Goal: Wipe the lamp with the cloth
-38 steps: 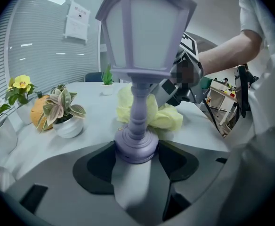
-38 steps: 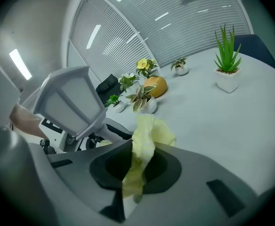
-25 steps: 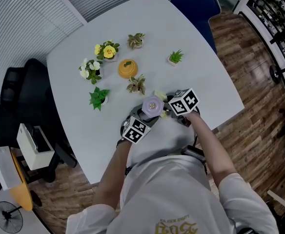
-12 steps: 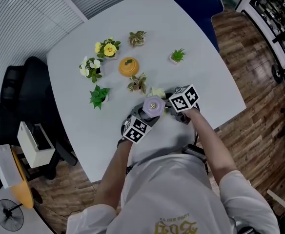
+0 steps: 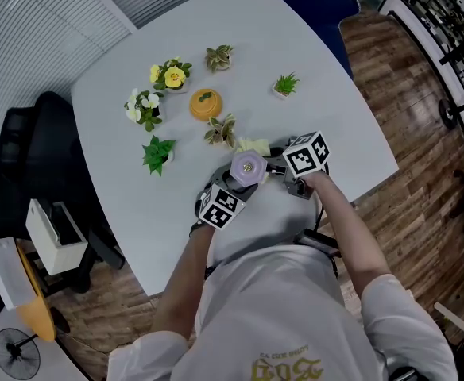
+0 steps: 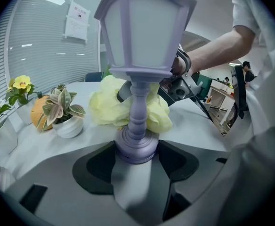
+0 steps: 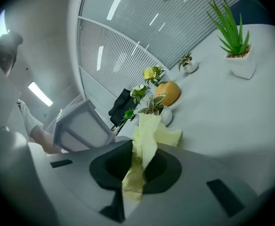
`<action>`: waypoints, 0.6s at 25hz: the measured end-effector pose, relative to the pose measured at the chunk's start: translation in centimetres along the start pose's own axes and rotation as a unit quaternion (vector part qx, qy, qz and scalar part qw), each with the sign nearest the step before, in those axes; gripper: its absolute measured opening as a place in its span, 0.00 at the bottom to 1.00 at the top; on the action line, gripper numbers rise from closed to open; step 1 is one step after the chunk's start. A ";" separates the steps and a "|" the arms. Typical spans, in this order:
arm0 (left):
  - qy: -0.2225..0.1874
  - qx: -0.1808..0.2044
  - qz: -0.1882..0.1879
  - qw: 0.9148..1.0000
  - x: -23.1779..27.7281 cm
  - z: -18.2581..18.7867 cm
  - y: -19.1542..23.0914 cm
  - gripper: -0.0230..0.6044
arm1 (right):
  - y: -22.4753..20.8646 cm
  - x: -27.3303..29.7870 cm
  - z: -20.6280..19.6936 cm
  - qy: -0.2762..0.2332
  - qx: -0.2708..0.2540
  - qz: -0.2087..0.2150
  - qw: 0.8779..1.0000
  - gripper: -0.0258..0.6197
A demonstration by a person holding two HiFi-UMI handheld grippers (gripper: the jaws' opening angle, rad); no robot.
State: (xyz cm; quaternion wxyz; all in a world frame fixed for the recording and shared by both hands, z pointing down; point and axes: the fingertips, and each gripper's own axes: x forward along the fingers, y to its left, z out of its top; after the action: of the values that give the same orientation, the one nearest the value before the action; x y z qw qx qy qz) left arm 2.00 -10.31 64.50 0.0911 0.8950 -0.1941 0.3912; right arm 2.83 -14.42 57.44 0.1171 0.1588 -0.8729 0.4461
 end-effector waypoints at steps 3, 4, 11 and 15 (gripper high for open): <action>0.000 0.000 0.000 1.000 0.0 0.0 0.0 0.50 | -0.3 0.2 0.0 -0.002 0.007 -0.010 1.000 0.12; 0.000 0.000 0.000 1.000 0.0 0.0 0.0 0.50 | -0.6 0.4 0.0 -0.002 0.009 -0.020 1.000 0.12; -0.001 0.000 0.000 1.000 0.0 0.0 0.0 0.50 | -2.4 0.6 -1.1 0.020 0.001 -0.088 0.996 0.12; 0.000 0.000 0.000 1.000 0.0 -0.1 0.1 0.50 | -2.0 -0.2 -2.2 0.038 -0.018 -0.104 0.994 0.12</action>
State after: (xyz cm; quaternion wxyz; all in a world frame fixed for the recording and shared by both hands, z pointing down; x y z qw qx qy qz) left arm 1.93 -10.38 64.55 0.0910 0.8949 -0.1936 0.3916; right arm 3.91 -13.70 60.17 0.1987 0.2292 -0.8547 0.4213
